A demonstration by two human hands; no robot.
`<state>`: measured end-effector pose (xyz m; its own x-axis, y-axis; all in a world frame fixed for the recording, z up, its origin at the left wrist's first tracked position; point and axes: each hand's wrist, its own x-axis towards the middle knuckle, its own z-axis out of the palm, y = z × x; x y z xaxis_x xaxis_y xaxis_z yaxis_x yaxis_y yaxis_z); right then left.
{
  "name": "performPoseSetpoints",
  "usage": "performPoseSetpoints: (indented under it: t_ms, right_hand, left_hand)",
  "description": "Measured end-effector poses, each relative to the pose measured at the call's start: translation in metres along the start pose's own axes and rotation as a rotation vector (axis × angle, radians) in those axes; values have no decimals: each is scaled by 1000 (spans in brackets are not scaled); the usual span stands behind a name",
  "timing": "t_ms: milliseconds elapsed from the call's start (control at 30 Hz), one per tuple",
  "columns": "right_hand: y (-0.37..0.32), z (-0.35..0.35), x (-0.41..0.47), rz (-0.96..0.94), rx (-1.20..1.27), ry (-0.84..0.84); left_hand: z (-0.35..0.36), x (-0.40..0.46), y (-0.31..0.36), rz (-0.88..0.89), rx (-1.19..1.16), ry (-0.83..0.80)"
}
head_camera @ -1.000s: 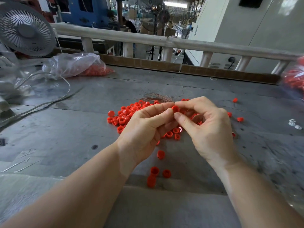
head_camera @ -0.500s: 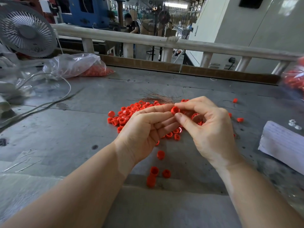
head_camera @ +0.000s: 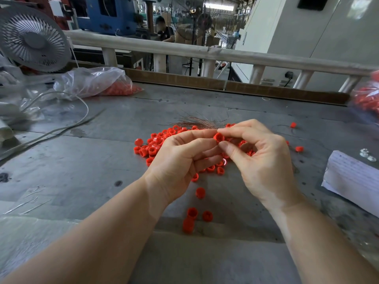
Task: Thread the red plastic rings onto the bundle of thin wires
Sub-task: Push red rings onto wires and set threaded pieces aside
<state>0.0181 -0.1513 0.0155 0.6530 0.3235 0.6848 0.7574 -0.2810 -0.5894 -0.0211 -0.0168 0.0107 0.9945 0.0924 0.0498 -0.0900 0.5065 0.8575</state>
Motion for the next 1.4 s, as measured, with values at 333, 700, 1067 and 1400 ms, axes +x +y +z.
performPoseSetpoints:
  t_ms: [333, 700, 1067, 1400]
  right_hand:
    - [0, 0, 0, -14, -2, 30]
    - [0, -1, 0, -18, 29, 22]
    - [5, -2, 2, 92, 163, 46]
    - [5, -4, 4, 102, 121, 18]
  left_hand:
    - [0, -1, 0, 53, 76, -23]
    - [0, -2, -1, 64, 93, -24]
    - [1, 1, 0, 17, -48, 18]
    - [1, 2, 1, -15, -120, -3]
